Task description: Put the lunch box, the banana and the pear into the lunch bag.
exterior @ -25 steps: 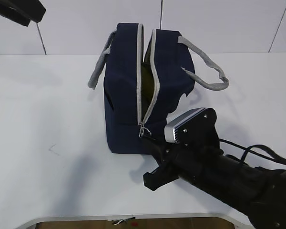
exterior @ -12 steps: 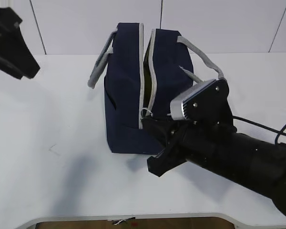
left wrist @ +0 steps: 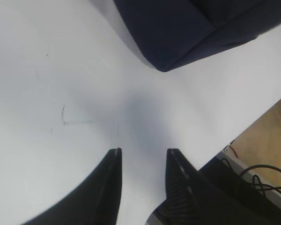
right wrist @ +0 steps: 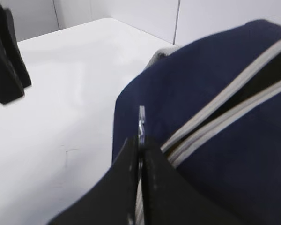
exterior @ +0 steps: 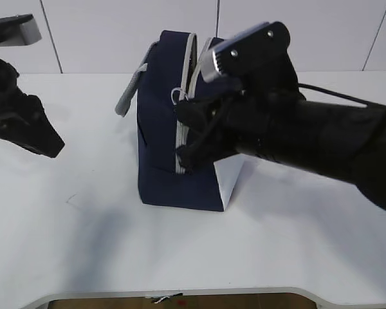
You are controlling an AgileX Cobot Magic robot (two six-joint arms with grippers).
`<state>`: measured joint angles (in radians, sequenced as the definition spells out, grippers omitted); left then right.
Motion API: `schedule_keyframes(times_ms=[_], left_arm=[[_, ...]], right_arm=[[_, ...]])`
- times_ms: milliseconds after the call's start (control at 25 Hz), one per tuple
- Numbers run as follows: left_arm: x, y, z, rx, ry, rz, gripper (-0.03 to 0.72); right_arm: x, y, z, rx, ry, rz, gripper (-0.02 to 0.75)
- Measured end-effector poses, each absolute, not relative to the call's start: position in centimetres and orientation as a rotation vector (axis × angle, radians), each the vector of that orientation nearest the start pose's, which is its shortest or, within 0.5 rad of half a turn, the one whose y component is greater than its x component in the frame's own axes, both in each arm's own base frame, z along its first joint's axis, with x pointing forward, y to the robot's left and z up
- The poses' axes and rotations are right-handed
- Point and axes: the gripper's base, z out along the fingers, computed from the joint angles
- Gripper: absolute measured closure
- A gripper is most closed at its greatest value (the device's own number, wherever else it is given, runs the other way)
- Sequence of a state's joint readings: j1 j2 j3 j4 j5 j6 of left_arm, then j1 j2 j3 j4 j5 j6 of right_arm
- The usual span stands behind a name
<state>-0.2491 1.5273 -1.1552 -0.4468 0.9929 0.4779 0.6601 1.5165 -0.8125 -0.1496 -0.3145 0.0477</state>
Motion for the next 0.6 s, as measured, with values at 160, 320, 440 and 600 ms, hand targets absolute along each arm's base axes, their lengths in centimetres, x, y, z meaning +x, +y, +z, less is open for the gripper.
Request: schedule_keyframes(times_ms=[160,320,440,600], left_arm=[[28.4,-11.1,26.4,0.787,2.558,-0.573,0.444],[28.2,-11.6,25.6,0.826,2.463,-0.632,0.437],[28.4,-11.9,25.7,0.846,2.382,-0.669,0.381],[28.7,-12.3,26.1,0.858,2.290,-0.694,0.302]], right_arm=[[26.7,20.9,27.4,-0.739,1.805,0.392,0.721],[27.3,21.2,29.3,-0.747,1.867,0.354,0.721],[27.7,21.3,30.5,-0.747,1.892,0.336,0.721],[27.9,21.3,31.6,-0.748,1.925,0.319,0.721]])
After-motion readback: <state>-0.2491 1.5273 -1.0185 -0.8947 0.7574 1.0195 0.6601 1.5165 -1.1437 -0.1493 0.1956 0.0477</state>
